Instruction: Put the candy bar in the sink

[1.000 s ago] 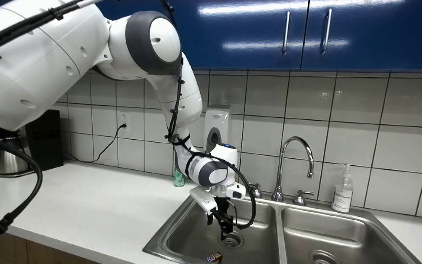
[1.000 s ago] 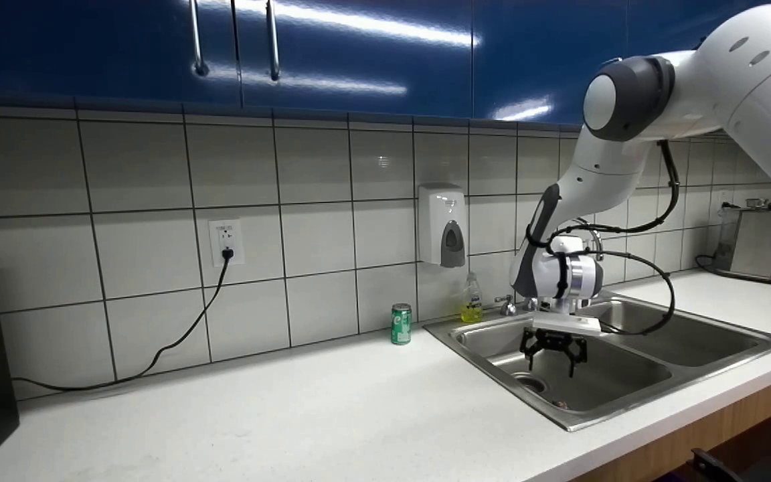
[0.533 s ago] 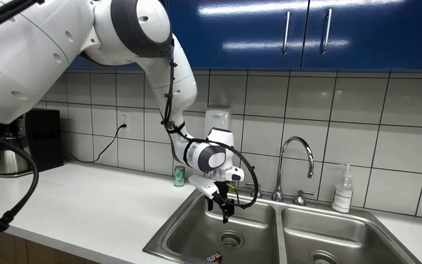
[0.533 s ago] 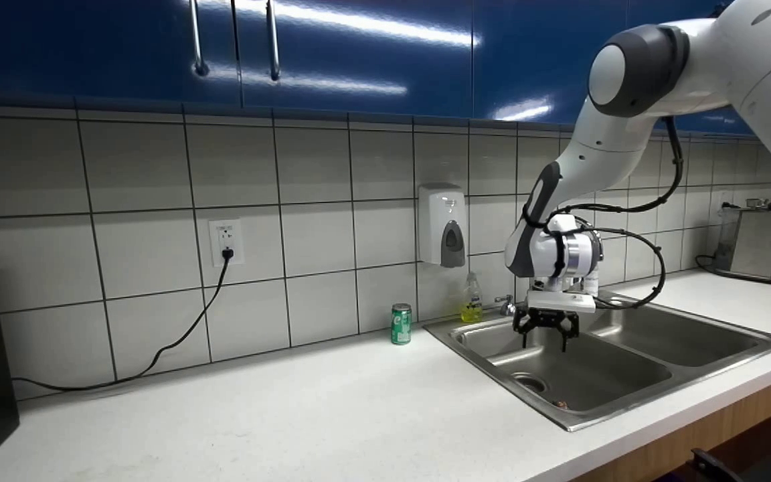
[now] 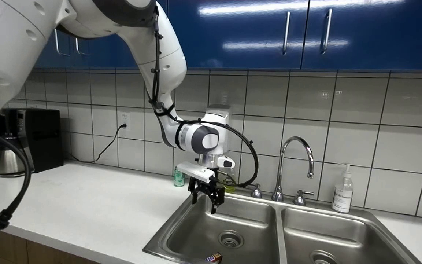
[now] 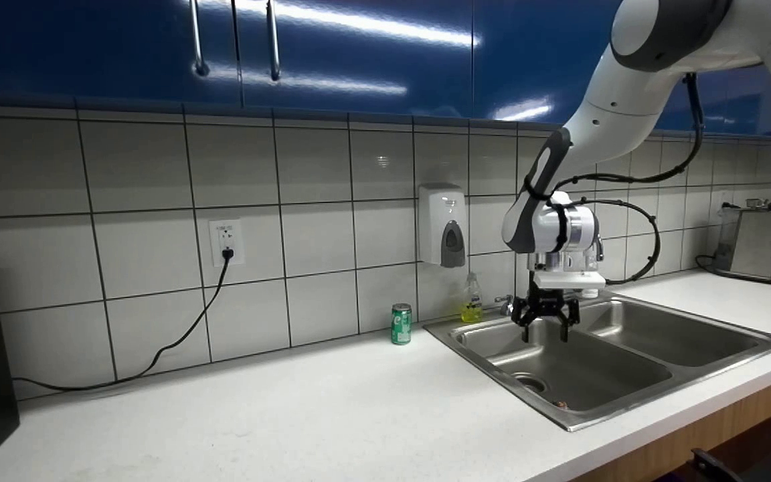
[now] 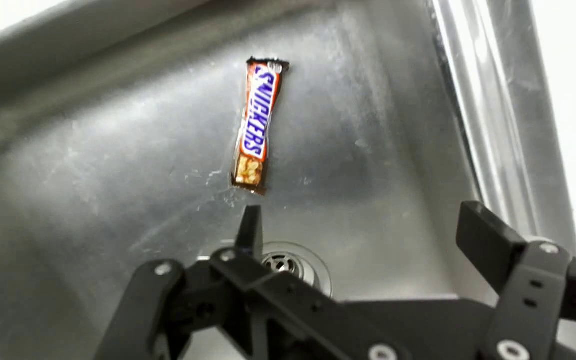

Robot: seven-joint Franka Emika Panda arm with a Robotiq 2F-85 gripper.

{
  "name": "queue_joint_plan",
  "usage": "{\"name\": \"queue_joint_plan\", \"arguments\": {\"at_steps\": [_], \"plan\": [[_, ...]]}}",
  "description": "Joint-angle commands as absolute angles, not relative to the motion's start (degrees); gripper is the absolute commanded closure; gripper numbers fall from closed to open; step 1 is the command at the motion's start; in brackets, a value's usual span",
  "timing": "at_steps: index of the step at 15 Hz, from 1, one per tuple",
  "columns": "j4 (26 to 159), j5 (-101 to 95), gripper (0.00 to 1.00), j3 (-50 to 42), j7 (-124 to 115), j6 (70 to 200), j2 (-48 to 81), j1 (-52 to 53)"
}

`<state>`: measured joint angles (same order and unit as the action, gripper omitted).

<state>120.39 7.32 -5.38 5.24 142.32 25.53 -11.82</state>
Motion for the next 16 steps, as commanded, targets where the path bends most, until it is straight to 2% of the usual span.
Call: {"name": "queue_joint_plan", "arguments": {"at_steps": [1,16], "plan": [[126.0,5.8,0.00,-4.6,10.9,135.0,18.4,-12.2],[147.2,3.6,0.00,-6.5,22.3,131.5,-1.6,-11.1]]}}
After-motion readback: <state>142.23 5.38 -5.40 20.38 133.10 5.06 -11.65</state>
